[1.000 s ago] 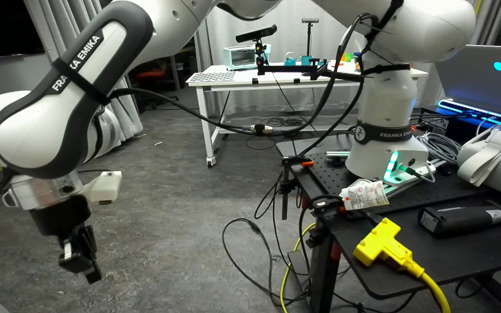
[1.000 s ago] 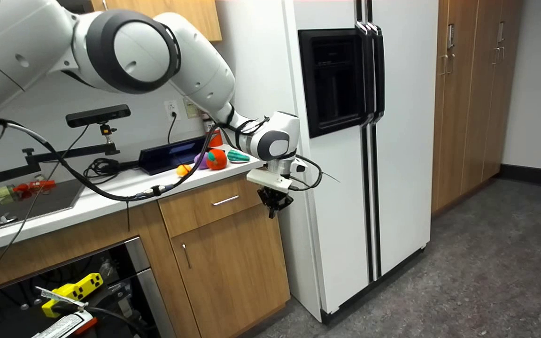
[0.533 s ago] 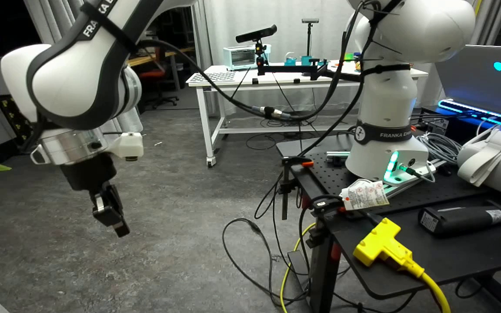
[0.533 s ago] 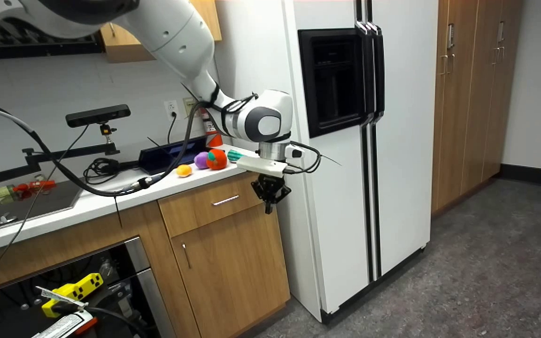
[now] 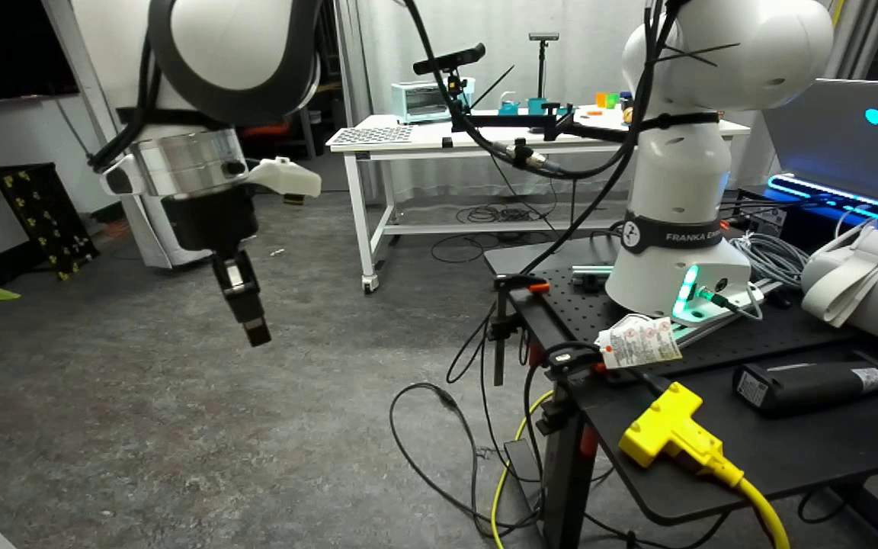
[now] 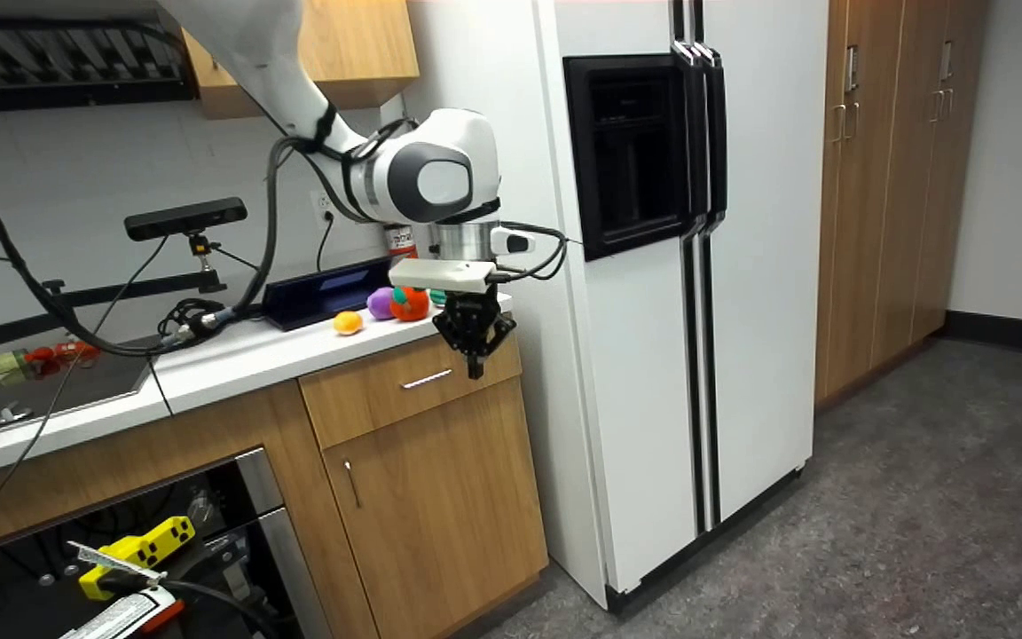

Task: Close the drawer

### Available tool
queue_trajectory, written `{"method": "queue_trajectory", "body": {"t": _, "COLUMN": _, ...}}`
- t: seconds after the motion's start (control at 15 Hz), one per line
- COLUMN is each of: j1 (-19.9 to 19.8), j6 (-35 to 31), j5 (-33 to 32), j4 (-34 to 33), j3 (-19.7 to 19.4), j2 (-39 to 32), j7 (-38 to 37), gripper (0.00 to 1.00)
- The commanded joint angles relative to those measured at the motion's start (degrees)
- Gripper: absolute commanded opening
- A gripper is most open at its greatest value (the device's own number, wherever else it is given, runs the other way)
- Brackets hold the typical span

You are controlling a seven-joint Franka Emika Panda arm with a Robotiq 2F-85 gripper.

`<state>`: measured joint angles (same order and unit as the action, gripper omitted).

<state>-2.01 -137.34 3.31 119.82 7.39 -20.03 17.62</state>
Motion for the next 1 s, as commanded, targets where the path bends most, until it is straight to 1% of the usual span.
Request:
{"method": "queue_trajectory", "body": {"t": 0.0, "j1": 1.0, "j6": -3.6, "j5": -1.6, "j4": 14.1, "j3": -0.8, "j2": 14.2, "j7": -0.2, "gripper": 0.0}}
{"method": "queue_trajectory", "body": {"t": 0.2, "j1": 1.5, "j6": -3.4, "j5": -0.9, "j4": 21.1, "j3": -0.9, "j2": 23.1, "j7": 0.2, "gripper": 0.0}}
{"method": "queue_trajectory", "body": {"t": 0.47, "j1": 2.8, "j6": -2.9, "j5": -0.3, "j4": 26.4, "j3": -1.8, "j2": 31.0, "j7": 0.1, "gripper": 0.0}}
{"method": "queue_trajectory", "body": {"t": 0.53, "j1": 2.9, "j6": -1.7, "j5": -0.8, "j4": 21.8, "j3": -2.2, "j2": 25.4, "j7": -0.3, "gripper": 0.01}}
{"method": "queue_trajectory", "body": {"t": 0.73, "j1": 3.5, "j6": -1.7, "j5": -1.1, "j4": 24.7, "j3": -2.6, "j2": 29.2, "j7": -0.4, "gripper": 0.01}}
{"method": "queue_trajectory", "body": {"t": 0.93, "j1": 3.5, "j6": -1.7, "j5": -1.1, "j4": 25.1, "j3": -2.6, "j2": 29.6, "j7": -0.4, "gripper": 0.01}}
